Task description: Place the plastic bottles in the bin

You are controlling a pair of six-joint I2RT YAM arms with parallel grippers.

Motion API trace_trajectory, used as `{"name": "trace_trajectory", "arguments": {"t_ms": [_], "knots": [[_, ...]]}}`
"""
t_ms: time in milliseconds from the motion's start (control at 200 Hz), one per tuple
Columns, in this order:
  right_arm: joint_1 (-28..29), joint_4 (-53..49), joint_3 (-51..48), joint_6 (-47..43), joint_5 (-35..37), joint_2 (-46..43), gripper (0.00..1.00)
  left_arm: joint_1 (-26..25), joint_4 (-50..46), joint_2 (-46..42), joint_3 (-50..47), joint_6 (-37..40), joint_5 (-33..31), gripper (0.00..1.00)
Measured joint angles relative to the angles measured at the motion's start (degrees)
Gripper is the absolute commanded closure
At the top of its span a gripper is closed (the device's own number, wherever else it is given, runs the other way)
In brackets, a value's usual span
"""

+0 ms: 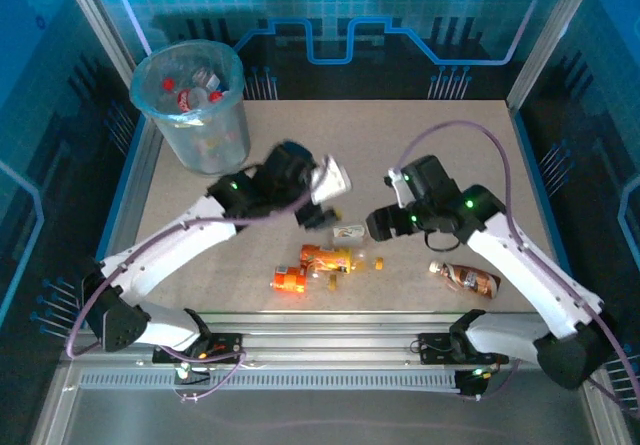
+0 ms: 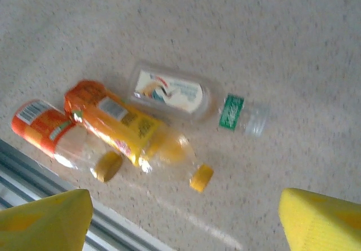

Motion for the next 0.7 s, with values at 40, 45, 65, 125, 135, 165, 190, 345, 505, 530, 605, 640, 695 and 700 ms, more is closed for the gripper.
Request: {"name": "trace_trajectory", "arguments": {"t_ms": [40, 45, 65, 125, 135, 165, 190, 345, 505, 530, 605, 640, 695, 700], "knots": [[0.02, 0.57, -2.56, 0.59, -0.46, -2.36, 0.17, -2.82, -1.49, -1.14, -3.26, 1.55, 0.33, 0.20], [0.02, 0.61, -2.78, 0.63, -0.57, -2.56, 0.17, -3.32, -1.86, -1.36, -3.85, 1.84, 0.44, 0.20], [0.09, 1.11, -3.91, 0.85, -0.87, -3.63, 0.17, -4.55, -2.47, -1.95, -5.22, 2.51, 0.68, 0.20], [0.44, 1.97, -6.69, 1.73, -1.84, -6.10, 0.18, -7.69, -4.55, -4.11, -9.25, 3.52, 1.81, 0.21], [0.50, 2.21, -7.17, 1.90, -2.05, -6.45, 0.18, -7.89, -4.68, -4.37, -9.68, 3.61, 1.90, 0.21], [0.87, 2.73, -8.24, 2.32, -2.64, -7.04, 0.18, -8.48, -5.03, -5.40, -11.28, 3.82, 2.36, 0.22], [1.31, 3.06, -8.92, 2.60, -3.10, -7.19, 0.18, -8.66, -5.46, -6.16, -12.44, 3.89, 2.64, 0.22], [5.01, 5.51, -11.85, 4.22, -4.68, -4.28, 0.18, -8.57, -4.96, -8.07, -17.97, 3.67, 2.12, 0.22], [7.98, 7.78, -14.27, 5.09, -5.49, -1.27, 0.17, -8.55, -3.78, -6.27, -21.35, 2.47, 0.52, 0.22], [8.13, 8.13, -14.80, 5.25, -5.55, -1.14, 0.17, -8.55, -3.63, -5.81, -21.68, 2.43, 0.33, 0.22], [8.33, 8.83, -16.37, 5.55, -5.60, -1.14, 0.16, -8.52, -2.84, -4.39, -22.49, 2.38, -0.04, 0.22], [8.33, 8.98, -16.87, 5.70, -5.57, -1.14, 0.16, -8.52, -2.34, -3.74, -22.88, 2.38, -0.26, 0.22], [8.33, 9.20, -17.29, 5.95, -5.57, -1.11, 0.16, -8.52, -1.68, -2.64, -23.50, 2.38, -0.79, 0.23], [8.33, 9.22, -17.31, 5.95, -5.57, -1.11, 0.16, -8.52, -1.64, -2.58, -23.54, 2.40, -0.85, 0.23]]}}
